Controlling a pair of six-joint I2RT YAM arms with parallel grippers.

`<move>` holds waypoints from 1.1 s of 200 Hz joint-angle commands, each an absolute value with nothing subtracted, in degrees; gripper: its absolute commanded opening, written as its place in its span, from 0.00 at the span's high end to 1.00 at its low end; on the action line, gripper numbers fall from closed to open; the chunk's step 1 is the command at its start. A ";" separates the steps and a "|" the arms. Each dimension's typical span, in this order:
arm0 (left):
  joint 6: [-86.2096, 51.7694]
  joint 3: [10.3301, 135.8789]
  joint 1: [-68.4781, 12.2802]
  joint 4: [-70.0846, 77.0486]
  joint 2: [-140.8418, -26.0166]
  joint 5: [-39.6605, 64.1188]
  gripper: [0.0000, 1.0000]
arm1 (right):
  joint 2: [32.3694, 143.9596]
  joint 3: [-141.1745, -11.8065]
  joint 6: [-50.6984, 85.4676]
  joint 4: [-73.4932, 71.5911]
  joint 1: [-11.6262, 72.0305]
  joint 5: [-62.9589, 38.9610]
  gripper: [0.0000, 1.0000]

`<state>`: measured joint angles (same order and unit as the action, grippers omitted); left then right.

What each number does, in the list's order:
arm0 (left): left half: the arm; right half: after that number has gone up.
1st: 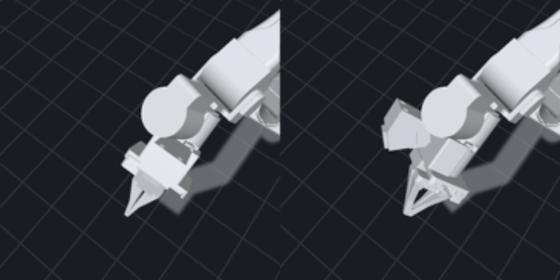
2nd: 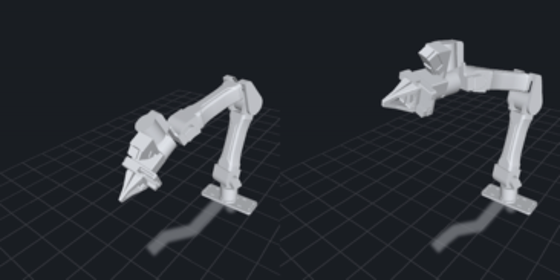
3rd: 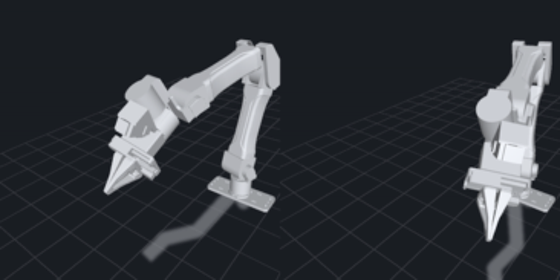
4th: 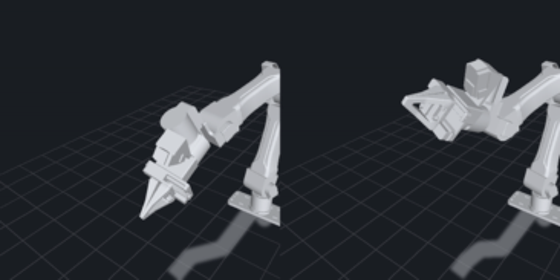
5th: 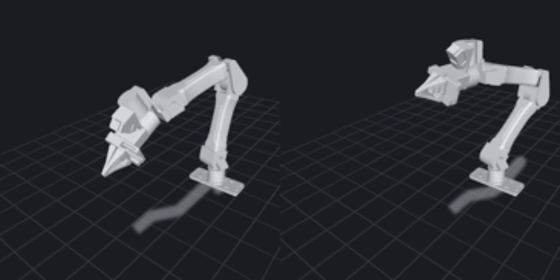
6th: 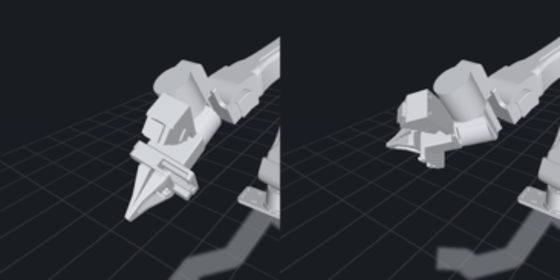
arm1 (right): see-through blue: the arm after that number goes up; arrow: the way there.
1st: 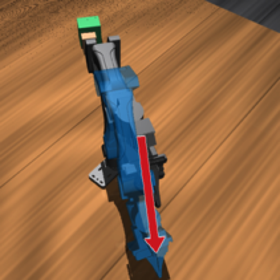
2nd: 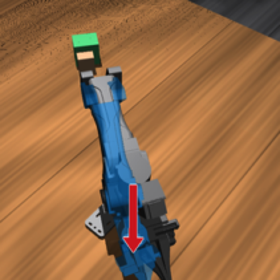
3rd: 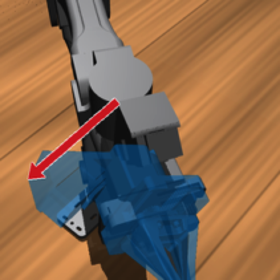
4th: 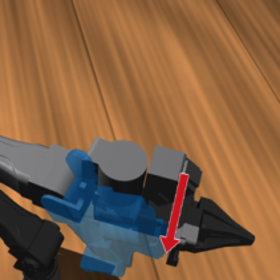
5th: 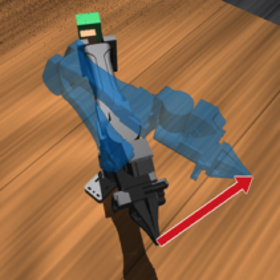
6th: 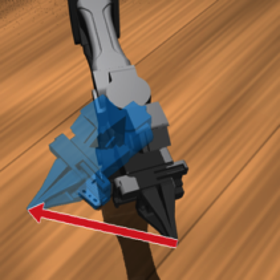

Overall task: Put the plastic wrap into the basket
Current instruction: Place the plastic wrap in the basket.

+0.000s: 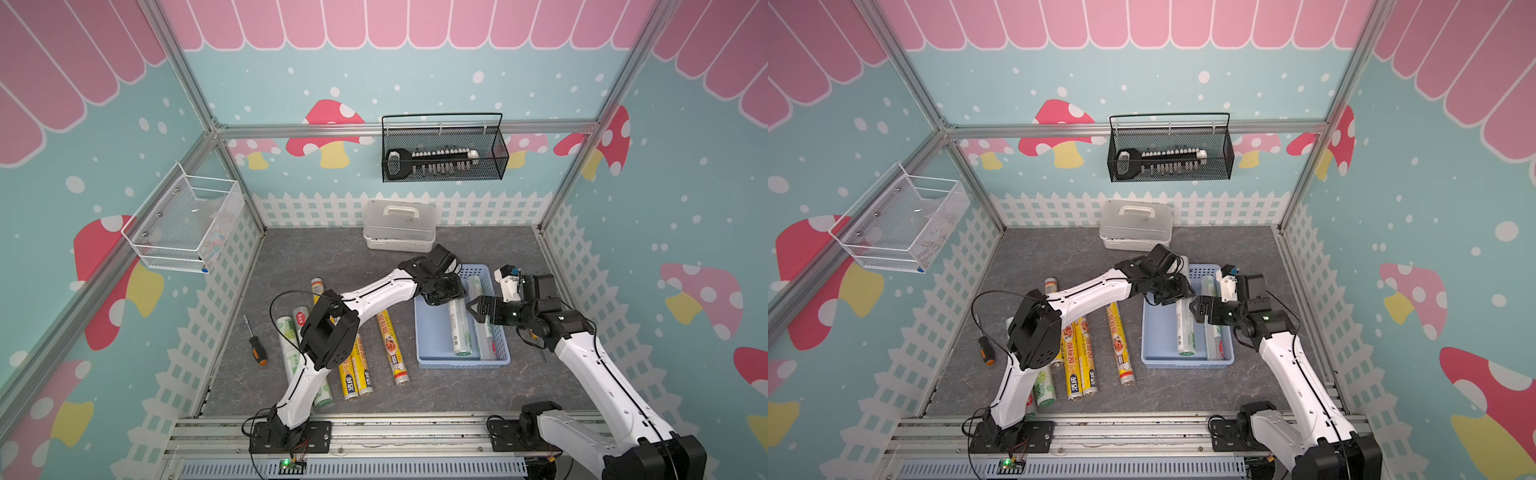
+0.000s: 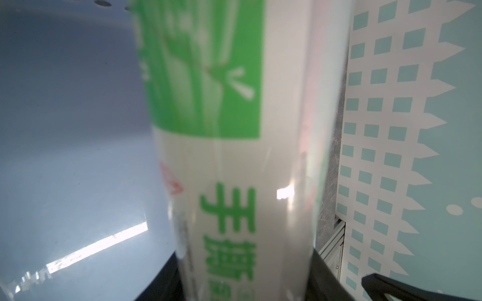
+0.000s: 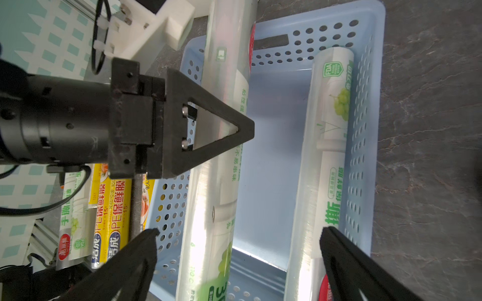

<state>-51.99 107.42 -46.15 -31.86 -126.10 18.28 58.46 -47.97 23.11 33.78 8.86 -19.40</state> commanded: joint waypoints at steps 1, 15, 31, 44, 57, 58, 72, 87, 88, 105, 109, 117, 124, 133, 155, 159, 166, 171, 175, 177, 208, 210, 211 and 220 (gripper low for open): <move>-53.52 110.91 -46.15 -29.86 -127.85 20.26 0.82 | 58.26 -47.89 20.21 38.13 8.52 -14.09 0.00; -52.50 113.16 -46.06 -32.74 -129.33 20.03 0.82 | 58.36 -48.15 19.40 38.75 8.49 -13.04 0.00; -51.87 114.12 -45.84 -35.73 -130.37 18.28 0.80 | 57.81 -48.21 18.75 39.58 8.52 -11.63 0.00; -51.79 114.37 -45.96 -35.78 -131.51 18.57 0.79 | 57.16 -47.53 18.68 39.64 8.52 -9.41 0.01; -51.62 115.53 -46.08 -36.26 -133.06 19.45 0.79 | 56.78 -47.03 19.07 39.79 8.55 -6.94 0.01; -51.61 115.56 -46.11 -36.32 -133.15 19.48 0.79 | 56.78 -47.02 19.07 39.80 8.54 -6.72 0.01; -51.77 116.01 -46.06 -36.39 -133.92 19.77 0.76 | 56.86 -47.16 19.52 40.67 8.45 -4.24 0.01; -51.77 117.08 -46.14 -36.41 -134.79 20.07 0.75 | 56.80 -46.85 20.08 40.70 8.39 -3.20 0.01; -51.77 117.12 -46.14 -36.44 -134.90 20.14 0.75 | 56.79 -46.80 20.10 40.69 8.42 -3.18 0.01; -51.30 119.35 -46.14 -36.46 -136.55 21.19 0.74 | 57.37 -46.54 20.83 40.53 8.35 -2.80 0.01; -51.25 119.71 -46.14 -36.54 -136.93 21.40 0.73 | 57.59 -46.66 20.83 40.44 8.29 -2.96 0.01; -51.34 119.90 -46.14 -36.74 -137.19 21.19 0.72 | 58.02 -46.63 20.83 40.51 8.33 -3.41 0.00; -51.46 119.81 -46.28 -36.74 -137.28 20.80 0.72 | 58.33 -46.76 20.74 40.51 8.28 -3.70 0.00; -51.59 119.86 -46.25 -36.66 -137.69 20.92 0.70 | 58.60 -46.79 20.66 40.52 8.29 -3.94 0.00; -52.04 120.92 -46.26 -36.78 -139.23 22.81 0.65 | 58.62 -46.71 20.48 40.43 8.32 -3.84 0.00; -52.24 120.94 -46.30 -36.76 -139.35 22.89 0.64 | 58.62 -46.72 20.48 40.27 8.27 -3.70 0.00; -52.46 120.94 -46.41 -36.83 -139.53 22.85 0.62 | 58.61 -46.66 20.48 40.06 8.32 -3.76 0.00; -52.43 120.85 -46.45 -36.84 -139.64 22.85 0.61 | 58.60 -46.59 20.39 39.87 8.34 -3.92 0.00; -52.32 120.77 -46.49 -36.83 -139.66 22.79 0.60 | 58.70 -46.64 20.40 39.75 8.33 -3.95 0.00; -52.24 120.76 -46.51 -36.83 -139.70 22.73 0.60 | 58.75 -46.62 20.39 39.69 8.32 -4.02 0.00; -51.79 120.48 -46.58 -37.25 -139.42 22.45 0.52 | 59.50 -46.69 20.48 39.47 8.30 -4.74 0.01; -51.71 120.49 -46.58 -37.33 -139.40 22.38 0.51 | 59.55 -46.67 20.43 39.40 8.27 -4.86 0.01; -51.65 120.50 -46.58 -37.34 -139.40 22.35 0.51 | 59.57 -46.72 20.46 39.39 8.27 -4.93 0.01; -51.50 120.54 -46.62 -37.48 -139.33 22.39 0.50 | 59.65 -46.75 20.48 39.22 8.29 -5.38 0.01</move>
